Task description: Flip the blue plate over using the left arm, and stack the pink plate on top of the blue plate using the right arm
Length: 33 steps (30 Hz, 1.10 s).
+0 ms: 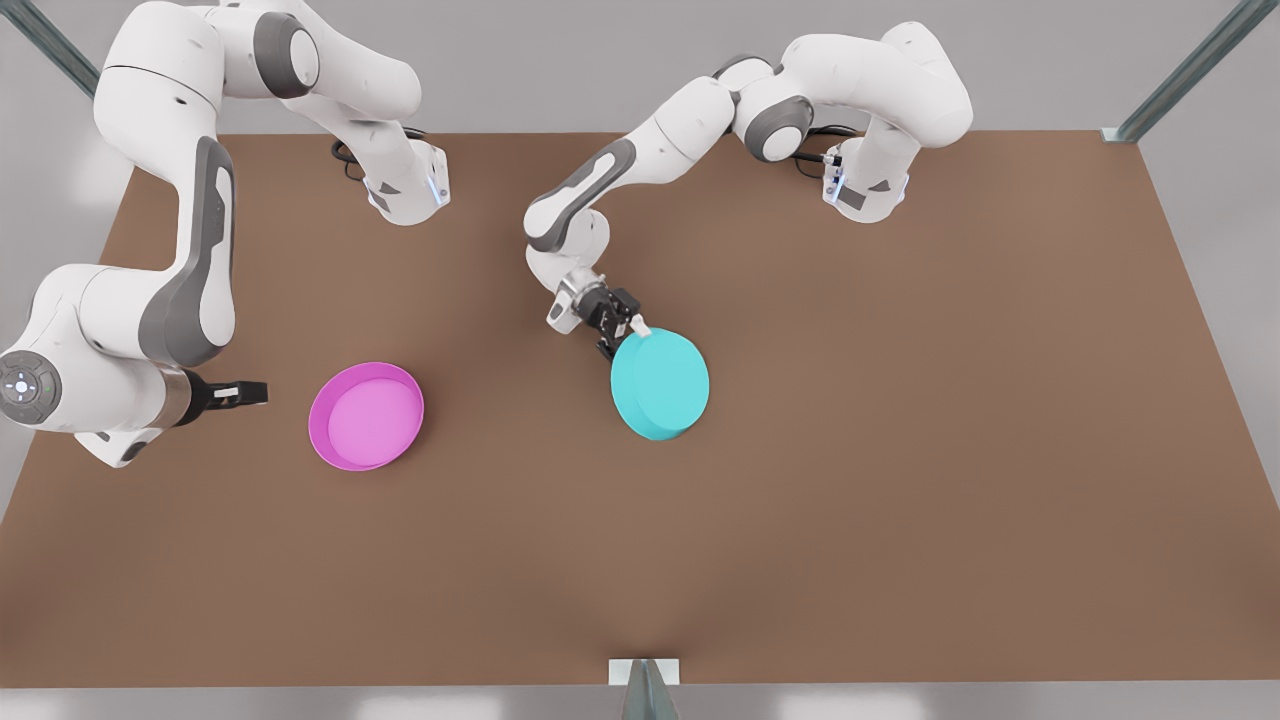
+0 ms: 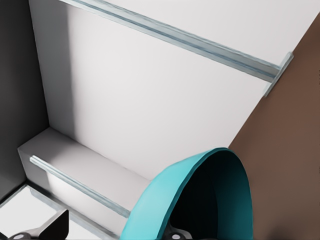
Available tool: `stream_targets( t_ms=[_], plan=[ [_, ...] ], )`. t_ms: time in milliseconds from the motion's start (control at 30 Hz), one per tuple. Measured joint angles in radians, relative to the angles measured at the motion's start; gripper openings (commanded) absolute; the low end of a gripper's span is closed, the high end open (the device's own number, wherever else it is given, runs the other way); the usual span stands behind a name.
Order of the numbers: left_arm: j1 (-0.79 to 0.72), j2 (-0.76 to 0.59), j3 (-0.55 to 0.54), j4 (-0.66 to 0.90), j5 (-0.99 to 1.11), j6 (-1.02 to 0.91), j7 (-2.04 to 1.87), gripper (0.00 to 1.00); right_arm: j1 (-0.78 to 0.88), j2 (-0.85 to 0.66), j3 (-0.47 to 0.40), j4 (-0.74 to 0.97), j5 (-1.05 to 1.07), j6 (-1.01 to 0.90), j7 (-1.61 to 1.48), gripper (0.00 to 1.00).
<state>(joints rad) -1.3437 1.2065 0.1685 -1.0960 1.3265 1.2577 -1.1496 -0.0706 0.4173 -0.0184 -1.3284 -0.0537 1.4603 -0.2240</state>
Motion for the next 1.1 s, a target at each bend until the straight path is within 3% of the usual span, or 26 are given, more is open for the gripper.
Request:
stream_targets(
  t_ms=[300, 600, 800, 1100],
  plan=[
    [0.003, -0.001, -0.049, 0.072, -0.028, 0.016, -0.053, 1.00, 0.000, 0.000, 0.000, 0.000, 0.002, 0.000, 0.000, 1.00],
    [0.034, -0.001, -0.072, 0.123, -0.041, 0.216, -0.582, 1.00, 0.000, 0.002, 0.000, 0.000, 0.000, 0.000, 0.001, 1.00],
    [0.067, 0.016, -0.072, 0.113, -0.047, 0.433, -0.680, 1.00, 0.000, 0.002, 0.000, 0.000, 0.000, 0.000, 0.002, 1.00],
    [0.062, -0.073, -0.135, 0.114, -0.100, 0.428, -0.668, 1.00, 0.000, 0.002, 0.000, 0.000, 0.000, 0.000, 0.000, 1.00]
  ],
)
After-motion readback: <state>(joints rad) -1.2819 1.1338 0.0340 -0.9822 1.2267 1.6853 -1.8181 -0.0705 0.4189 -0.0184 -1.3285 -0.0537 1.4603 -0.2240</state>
